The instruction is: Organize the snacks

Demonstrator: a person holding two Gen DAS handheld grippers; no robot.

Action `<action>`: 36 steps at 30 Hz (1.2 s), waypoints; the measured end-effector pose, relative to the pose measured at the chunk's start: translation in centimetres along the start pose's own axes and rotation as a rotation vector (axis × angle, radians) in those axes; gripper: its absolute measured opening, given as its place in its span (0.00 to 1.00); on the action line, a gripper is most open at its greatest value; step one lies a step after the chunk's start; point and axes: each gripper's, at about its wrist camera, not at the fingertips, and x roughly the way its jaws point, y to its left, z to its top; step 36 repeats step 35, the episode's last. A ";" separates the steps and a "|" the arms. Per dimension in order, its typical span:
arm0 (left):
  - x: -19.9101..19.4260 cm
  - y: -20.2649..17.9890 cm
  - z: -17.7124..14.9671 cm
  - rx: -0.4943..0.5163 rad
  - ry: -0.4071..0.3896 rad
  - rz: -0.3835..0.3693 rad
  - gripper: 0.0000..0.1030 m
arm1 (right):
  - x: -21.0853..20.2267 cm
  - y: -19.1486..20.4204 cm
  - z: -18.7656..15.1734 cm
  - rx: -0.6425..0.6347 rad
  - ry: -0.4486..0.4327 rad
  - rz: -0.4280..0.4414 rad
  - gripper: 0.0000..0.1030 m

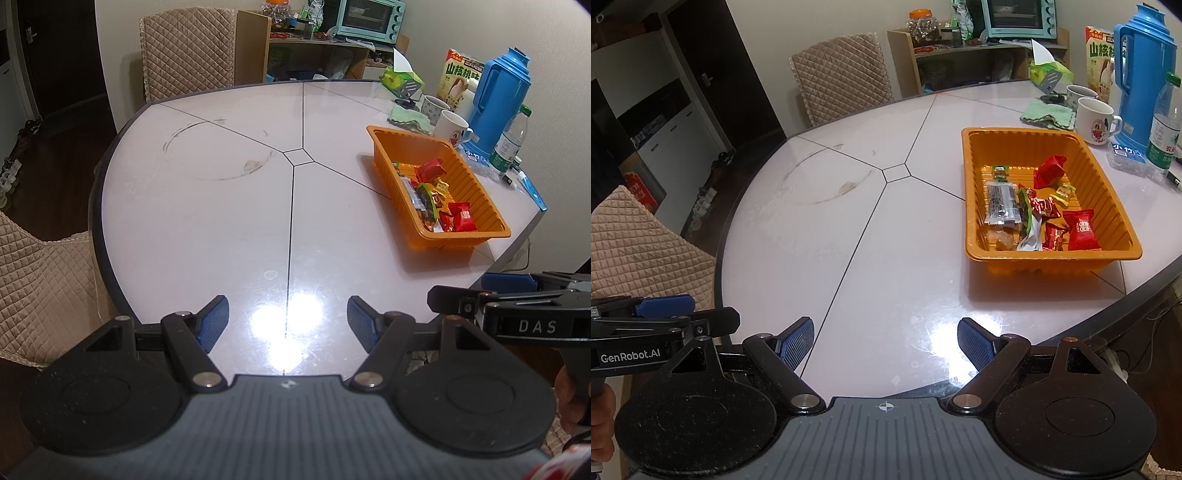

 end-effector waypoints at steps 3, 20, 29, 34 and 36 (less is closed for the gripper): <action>0.0 0.0 0.0 -0.001 0.000 0.000 0.67 | 0.0 0.0 0.0 0.000 0.000 0.000 0.82; 0.3 -0.4 0.2 -0.004 0.007 0.002 0.67 | 0.0 -0.4 0.1 0.001 0.004 0.002 0.82; 0.6 -0.8 0.3 -0.006 0.010 0.002 0.67 | 0.3 -1.1 0.1 0.001 0.009 0.005 0.82; 0.9 -1.0 0.5 -0.012 0.017 0.009 0.67 | 0.4 -1.3 0.3 0.001 0.012 0.006 0.82; 1.1 -1.1 0.5 -0.015 0.021 0.010 0.67 | 0.4 -1.4 0.3 0.002 0.013 0.007 0.82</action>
